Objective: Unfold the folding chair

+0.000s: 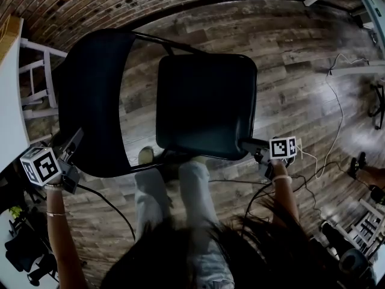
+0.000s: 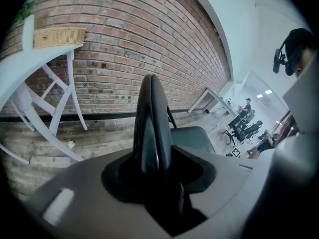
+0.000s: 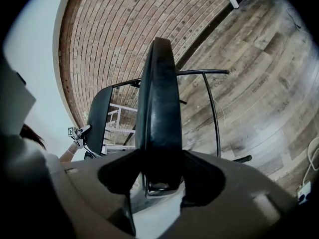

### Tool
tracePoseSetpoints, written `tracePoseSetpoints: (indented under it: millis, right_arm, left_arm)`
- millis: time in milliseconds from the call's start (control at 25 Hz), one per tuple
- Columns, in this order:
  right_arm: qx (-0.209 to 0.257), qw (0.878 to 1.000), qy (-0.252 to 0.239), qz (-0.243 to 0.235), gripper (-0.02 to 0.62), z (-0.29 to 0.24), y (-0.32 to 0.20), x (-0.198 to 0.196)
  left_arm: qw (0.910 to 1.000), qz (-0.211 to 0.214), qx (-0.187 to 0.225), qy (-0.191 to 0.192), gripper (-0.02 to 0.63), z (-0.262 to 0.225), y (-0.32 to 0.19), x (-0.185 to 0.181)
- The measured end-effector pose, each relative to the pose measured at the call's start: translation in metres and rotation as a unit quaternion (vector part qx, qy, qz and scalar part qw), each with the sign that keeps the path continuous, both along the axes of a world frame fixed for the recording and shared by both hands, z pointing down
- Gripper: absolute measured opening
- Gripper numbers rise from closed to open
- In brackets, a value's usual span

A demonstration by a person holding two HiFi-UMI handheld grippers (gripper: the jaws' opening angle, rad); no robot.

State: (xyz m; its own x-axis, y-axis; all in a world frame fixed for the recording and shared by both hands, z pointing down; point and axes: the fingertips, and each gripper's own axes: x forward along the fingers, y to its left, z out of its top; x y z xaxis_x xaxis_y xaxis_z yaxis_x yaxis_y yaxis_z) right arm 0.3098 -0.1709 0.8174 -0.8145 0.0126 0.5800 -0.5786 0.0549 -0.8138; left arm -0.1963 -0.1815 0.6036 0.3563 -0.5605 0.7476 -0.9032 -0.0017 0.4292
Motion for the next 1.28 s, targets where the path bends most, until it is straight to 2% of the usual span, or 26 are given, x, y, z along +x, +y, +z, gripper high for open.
tracePoseSetpoints:
  millis: [480,720,1000,1120,1280]
  right_arm:
    - [0.0,1.0,0.001,0.009,0.24,0.013,-0.001,0.017]
    - [0.0,1.0,0.013,0.017,0.245,0.021,-0.003,0.031]
    - [0.01,0.999,0.029,0.036,0.253,0.026,-0.003,0.037]
    - [0.016,0.998,0.045,0.044,0.256,0.027,-0.003,0.044]
    - [0.033,0.993,0.099,0.059,0.251,0.034,-0.004,0.06]
  left_arm:
    - [0.9999,0.009,0.012,0.003,0.158,0.0,-0.004,0.019]
    - [0.9993,0.015,0.027,-0.021,0.155,-0.011,-0.013,0.038]
    - [0.9996,0.005,0.026,-0.005,0.15,-0.011,-0.01,0.047]
    - [0.9995,0.01,0.029,-0.006,0.149,-0.014,-0.012,0.055]
    - [0.9987,0.02,0.041,-0.021,0.14,-0.019,-0.016,0.071]
